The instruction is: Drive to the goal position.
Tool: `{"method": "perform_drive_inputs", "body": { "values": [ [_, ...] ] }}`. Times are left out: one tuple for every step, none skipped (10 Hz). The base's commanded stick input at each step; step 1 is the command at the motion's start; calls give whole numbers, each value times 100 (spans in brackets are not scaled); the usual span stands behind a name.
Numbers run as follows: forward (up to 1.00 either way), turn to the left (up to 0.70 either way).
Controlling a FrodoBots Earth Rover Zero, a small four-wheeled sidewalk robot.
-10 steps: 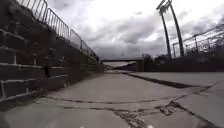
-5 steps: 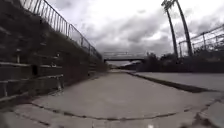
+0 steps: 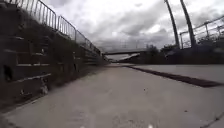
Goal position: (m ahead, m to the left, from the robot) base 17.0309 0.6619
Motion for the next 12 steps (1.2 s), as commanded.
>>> {"method": "perform_drive_inputs", "body": {
  "values": [
    [100, 0],
    [100, 0],
    [100, 0],
    [100, 0],
    [100, 0],
    [100, 0],
    [100, 0],
    [100, 0],
    [100, 0],
    [100, 0],
    [100, 0],
    [100, 0]
  ]
}}
